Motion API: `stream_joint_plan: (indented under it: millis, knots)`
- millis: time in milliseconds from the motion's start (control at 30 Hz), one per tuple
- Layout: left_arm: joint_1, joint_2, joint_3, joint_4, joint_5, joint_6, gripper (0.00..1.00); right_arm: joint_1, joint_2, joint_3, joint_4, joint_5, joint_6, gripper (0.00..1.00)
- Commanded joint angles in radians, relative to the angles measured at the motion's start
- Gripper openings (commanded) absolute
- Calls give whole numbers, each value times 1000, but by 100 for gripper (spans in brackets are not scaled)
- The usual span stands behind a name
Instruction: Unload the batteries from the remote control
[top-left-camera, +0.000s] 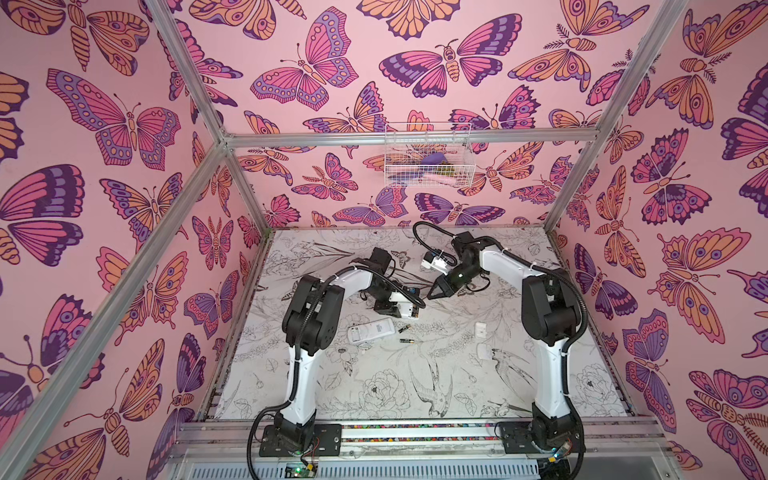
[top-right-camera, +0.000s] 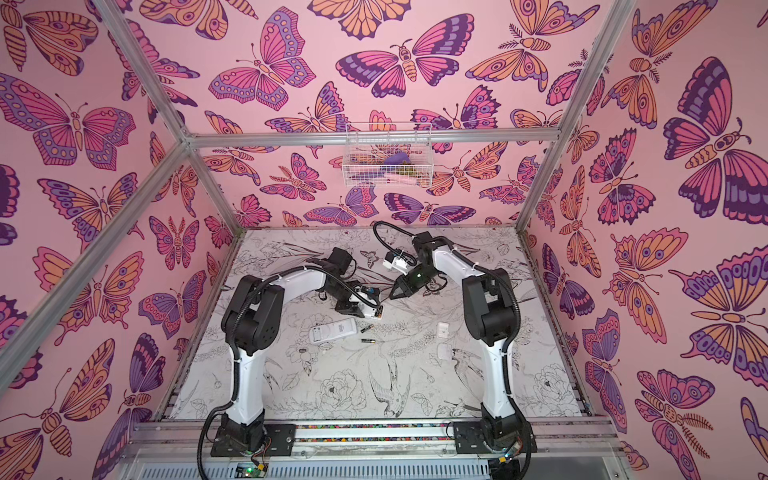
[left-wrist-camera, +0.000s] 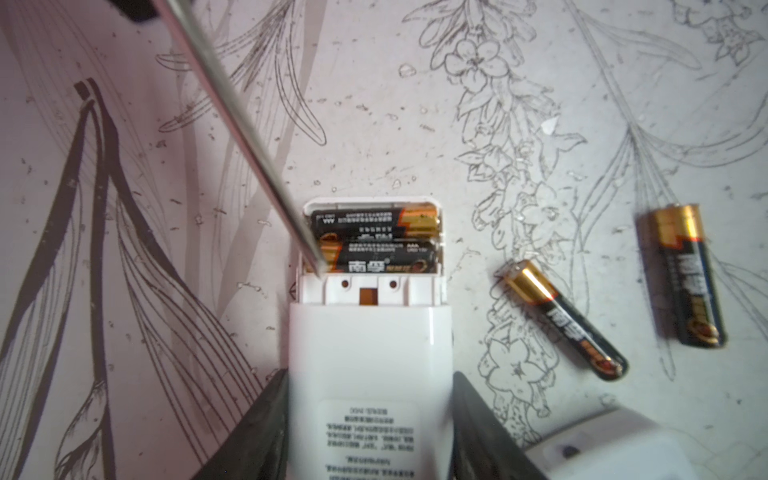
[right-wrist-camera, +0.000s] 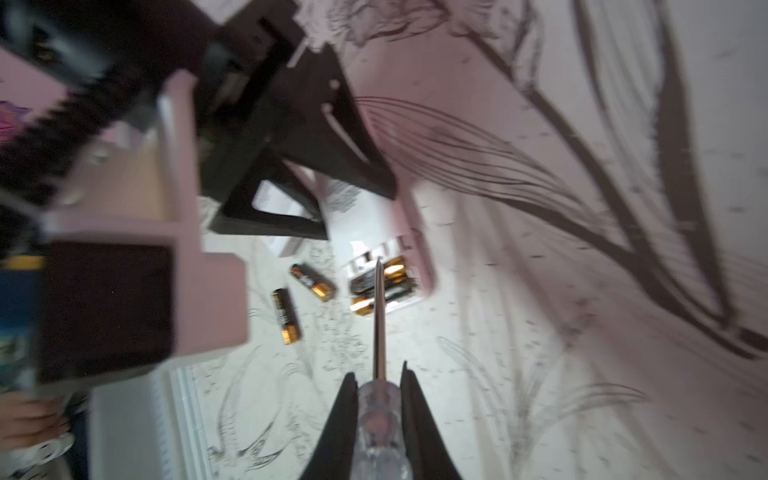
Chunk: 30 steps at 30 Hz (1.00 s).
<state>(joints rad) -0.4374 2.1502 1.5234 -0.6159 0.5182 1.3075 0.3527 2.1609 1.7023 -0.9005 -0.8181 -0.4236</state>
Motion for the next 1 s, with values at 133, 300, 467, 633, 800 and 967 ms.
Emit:
stream_joint_plan:
  millis: [133, 300, 467, 633, 800, 967]
  knots:
    - [-12, 14, -8, -16, -21, 4, 41, 14, -26, -24, -65, -135, -30, 0]
    - [-11, 11, -8, -14, -28, 5, 41, -3, -76, -70, 39, 0, 27, 0]
    - [-11, 13, -11, -14, -25, 3, 41, -11, -119, -121, 159, 103, 55, 0]
    - [-11, 14, -11, -14, -22, 3, 41, -9, -129, -135, 228, 99, 78, 0]
    - [-11, 15, -11, -14, -22, 3, 41, -8, -126, -132, 241, 146, 75, 0]
    - [-11, 15, -9, -14, -22, 3, 41, -3, -106, -125, 212, 151, 49, 0]
